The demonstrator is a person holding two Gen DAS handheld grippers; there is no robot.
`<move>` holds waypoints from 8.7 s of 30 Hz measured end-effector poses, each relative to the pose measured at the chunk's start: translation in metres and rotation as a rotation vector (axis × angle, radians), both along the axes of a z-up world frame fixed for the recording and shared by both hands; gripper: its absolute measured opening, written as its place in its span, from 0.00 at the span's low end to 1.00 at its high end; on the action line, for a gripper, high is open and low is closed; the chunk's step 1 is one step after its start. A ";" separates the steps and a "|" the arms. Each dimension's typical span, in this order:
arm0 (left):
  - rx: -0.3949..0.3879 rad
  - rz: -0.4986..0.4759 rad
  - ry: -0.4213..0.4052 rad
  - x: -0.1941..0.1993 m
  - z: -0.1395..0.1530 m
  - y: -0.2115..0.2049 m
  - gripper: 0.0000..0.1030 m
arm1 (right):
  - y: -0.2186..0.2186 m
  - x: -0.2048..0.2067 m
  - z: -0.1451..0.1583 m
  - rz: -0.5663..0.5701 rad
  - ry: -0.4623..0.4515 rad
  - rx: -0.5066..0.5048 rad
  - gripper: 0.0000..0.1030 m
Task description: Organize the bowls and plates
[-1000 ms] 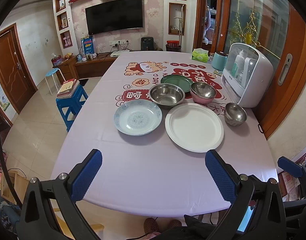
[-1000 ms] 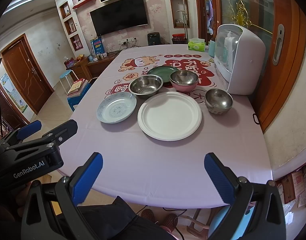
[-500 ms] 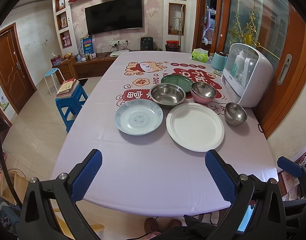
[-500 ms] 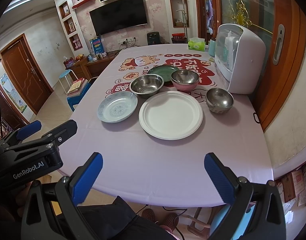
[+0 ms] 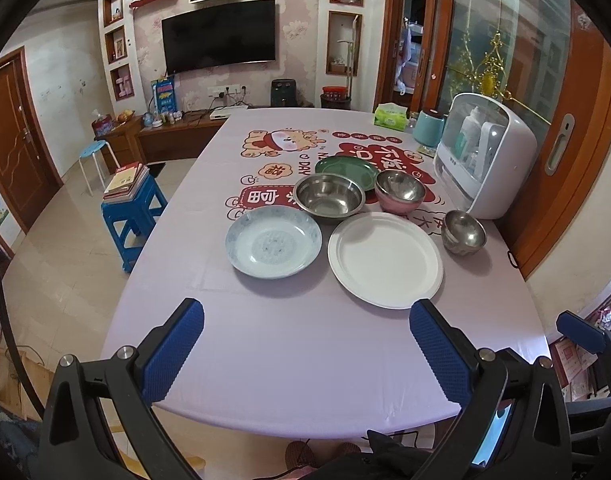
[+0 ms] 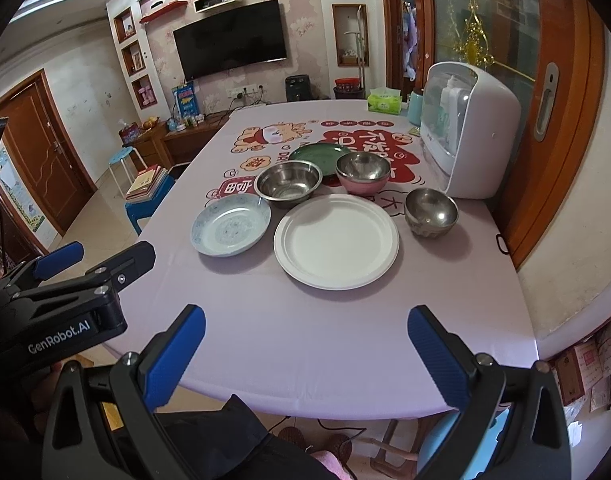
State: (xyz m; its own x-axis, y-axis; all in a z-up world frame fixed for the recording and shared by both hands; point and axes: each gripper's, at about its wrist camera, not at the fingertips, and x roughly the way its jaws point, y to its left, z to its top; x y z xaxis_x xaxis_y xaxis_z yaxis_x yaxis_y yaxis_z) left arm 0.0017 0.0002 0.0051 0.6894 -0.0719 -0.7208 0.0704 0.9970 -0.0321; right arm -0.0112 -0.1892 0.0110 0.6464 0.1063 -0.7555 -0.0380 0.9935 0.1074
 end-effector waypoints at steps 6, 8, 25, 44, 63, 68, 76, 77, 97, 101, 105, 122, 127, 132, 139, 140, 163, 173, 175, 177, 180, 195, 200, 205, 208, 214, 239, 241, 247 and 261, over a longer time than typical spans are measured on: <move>-0.017 -0.005 0.017 0.004 -0.004 0.019 0.99 | -0.001 -0.011 0.003 -0.039 -0.051 0.025 0.99; -0.016 -0.006 0.021 0.003 -0.005 0.023 0.99 | -0.001 -0.016 0.004 -0.054 -0.066 0.031 0.99; -0.096 -0.014 0.107 0.016 -0.029 0.033 0.99 | -0.027 -0.024 -0.007 -0.154 -0.047 0.096 0.99; -0.155 0.038 0.224 0.114 -0.063 -0.010 0.99 | -0.110 0.086 -0.036 -0.190 -0.009 0.218 0.99; -0.150 0.048 0.334 0.202 -0.168 -0.052 0.96 | -0.147 0.191 -0.145 -0.166 0.151 0.271 0.87; -0.153 0.048 0.362 0.222 -0.194 -0.058 0.95 | -0.145 0.207 -0.175 -0.154 0.197 0.276 0.77; -0.133 0.078 0.422 0.247 -0.227 -0.057 0.84 | -0.143 0.226 -0.201 -0.120 0.235 0.260 0.61; -0.136 0.080 0.428 0.248 -0.230 -0.057 0.81 | -0.144 0.228 -0.203 -0.119 0.241 0.259 0.59; -0.124 0.065 0.428 0.271 -0.246 -0.064 0.53 | -0.143 0.250 -0.225 -0.101 0.289 0.251 0.23; -0.133 0.081 0.425 0.276 -0.246 -0.066 0.46 | -0.146 0.249 -0.226 -0.112 0.291 0.259 0.18; -0.131 0.080 0.429 0.277 -0.245 -0.064 0.41 | -0.147 0.248 -0.226 -0.115 0.287 0.258 0.18; -0.155 0.062 0.380 0.236 -0.208 -0.045 0.38 | -0.135 0.215 -0.190 -0.121 0.208 0.240 0.18; -0.131 0.047 0.346 0.215 -0.192 -0.040 0.38 | -0.127 0.192 -0.179 -0.122 0.186 0.241 0.18; -0.101 0.027 0.322 0.193 -0.180 -0.038 0.38 | -0.120 0.169 -0.172 -0.128 0.165 0.246 0.18; -0.072 0.005 0.315 0.160 -0.173 -0.028 0.38 | -0.108 0.130 -0.167 -0.144 0.144 0.243 0.18; -0.066 0.002 0.318 0.155 -0.173 -0.027 0.38 | -0.107 0.126 -0.167 -0.145 0.143 0.244 0.18; 0.045 0.020 0.459 0.115 -0.211 -0.017 0.38 | -0.084 0.081 -0.208 -0.159 0.273 0.215 0.19; 0.052 0.059 0.501 0.125 -0.225 -0.024 0.38 | -0.087 0.099 -0.217 -0.110 0.321 0.189 0.22; 0.049 0.070 0.508 0.128 -0.227 -0.025 0.38 | -0.088 0.103 -0.218 -0.099 0.328 0.183 0.22; 0.049 0.080 0.512 0.130 -0.229 -0.026 0.39 | -0.088 0.107 -0.218 -0.086 0.334 0.172 0.22; 0.048 0.096 0.516 0.134 -0.230 -0.028 0.40 | -0.086 0.113 -0.216 -0.058 0.343 0.137 0.22; -0.002 0.188 0.469 0.134 -0.208 -0.009 0.52 | -0.085 0.132 -0.196 -0.028 0.332 0.067 0.45; -0.035 0.195 0.419 0.126 -0.188 0.006 0.55 | -0.070 0.125 -0.175 -0.014 0.286 0.052 0.48; -0.067 0.186 0.391 0.106 -0.175 0.026 0.55 | -0.049 0.108 -0.160 -0.002 0.244 0.051 0.57; -0.076 0.174 0.378 0.093 -0.168 0.038 0.55 | -0.035 0.094 -0.154 -0.001 0.229 0.056 0.60; -0.093 0.132 0.349 0.064 -0.159 0.056 0.55 | -0.011 0.072 -0.147 0.004 0.210 0.058 0.61; -0.189 0.203 0.379 0.066 -0.157 0.050 0.55 | -0.013 0.079 -0.124 0.198 0.186 -0.019 0.71; -0.190 0.224 0.385 0.072 -0.158 0.045 0.57 | -0.018 0.084 -0.123 0.219 0.185 -0.021 0.75; -0.162 0.246 0.375 0.081 -0.159 0.024 0.66 | -0.037 0.097 -0.133 0.252 0.206 0.008 0.79; -0.175 0.285 0.408 0.085 -0.168 0.022 0.77 | -0.040 0.116 -0.147 0.308 0.244 0.051 0.79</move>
State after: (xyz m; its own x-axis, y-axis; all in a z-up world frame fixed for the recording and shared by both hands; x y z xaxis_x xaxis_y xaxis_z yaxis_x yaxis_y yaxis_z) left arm 0.0866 0.0221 -0.1626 0.3651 -0.0662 -0.9286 -0.2558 0.9520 -0.1684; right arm 0.1046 -0.2289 -0.1363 0.3807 0.3089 -0.8716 -0.3010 0.9326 0.1991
